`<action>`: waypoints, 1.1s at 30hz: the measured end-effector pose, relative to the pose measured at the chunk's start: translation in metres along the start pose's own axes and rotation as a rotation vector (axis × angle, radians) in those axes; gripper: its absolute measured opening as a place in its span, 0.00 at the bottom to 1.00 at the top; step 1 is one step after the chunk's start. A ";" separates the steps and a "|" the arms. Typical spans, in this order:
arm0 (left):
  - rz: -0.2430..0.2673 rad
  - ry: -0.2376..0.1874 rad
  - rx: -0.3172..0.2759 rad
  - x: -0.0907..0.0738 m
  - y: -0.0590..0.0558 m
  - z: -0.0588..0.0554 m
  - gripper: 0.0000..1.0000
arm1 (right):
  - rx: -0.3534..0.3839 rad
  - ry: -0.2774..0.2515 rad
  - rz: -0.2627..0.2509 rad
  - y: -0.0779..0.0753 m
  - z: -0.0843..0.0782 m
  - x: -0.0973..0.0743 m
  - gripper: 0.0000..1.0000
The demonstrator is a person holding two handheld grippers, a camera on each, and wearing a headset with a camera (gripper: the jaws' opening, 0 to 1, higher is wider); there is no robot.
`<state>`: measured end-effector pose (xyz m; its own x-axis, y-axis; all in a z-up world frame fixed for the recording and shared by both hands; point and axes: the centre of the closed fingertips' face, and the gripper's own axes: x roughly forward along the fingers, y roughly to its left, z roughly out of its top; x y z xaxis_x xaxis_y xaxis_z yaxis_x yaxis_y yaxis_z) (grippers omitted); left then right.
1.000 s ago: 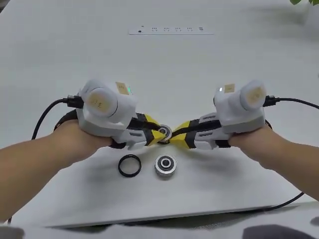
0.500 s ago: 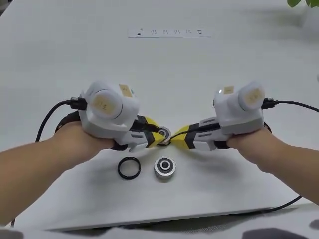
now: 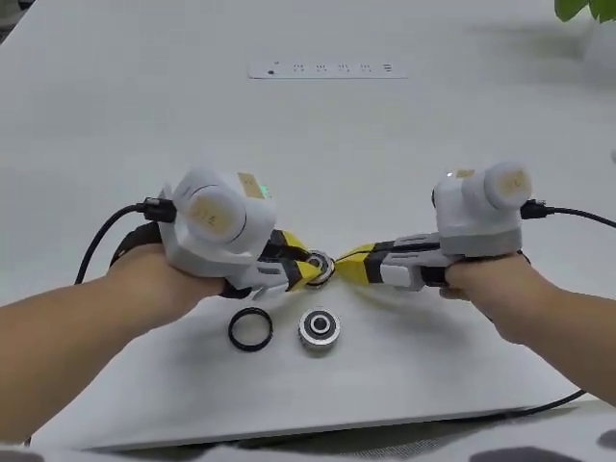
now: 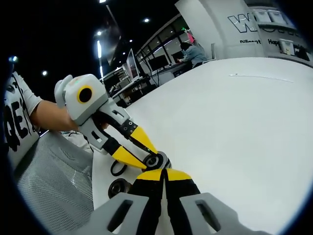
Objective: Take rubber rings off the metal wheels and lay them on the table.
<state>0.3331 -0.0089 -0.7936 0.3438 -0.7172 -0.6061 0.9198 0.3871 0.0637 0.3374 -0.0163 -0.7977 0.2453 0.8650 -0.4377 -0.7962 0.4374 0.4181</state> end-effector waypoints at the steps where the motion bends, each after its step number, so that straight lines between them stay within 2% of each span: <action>1: 0.002 0.001 -0.001 0.000 0.000 0.000 0.12 | 0.000 0.003 0.000 0.001 0.001 0.000 0.00; 17: 0.021 0.016 -0.010 0.001 0.002 0.000 0.12 | 0.023 0.006 0.016 0.007 0.004 -0.001 0.00; 33: 0.025 0.015 -0.016 0.000 -0.001 0.001 0.12 | 0.005 0.014 0.041 0.013 0.005 0.001 0.00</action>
<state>0.3326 -0.0102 -0.7932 0.3634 -0.6988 -0.6161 0.9079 0.4140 0.0660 0.3305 -0.0082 -0.7890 0.2048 0.8790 -0.4307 -0.8027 0.4026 0.4399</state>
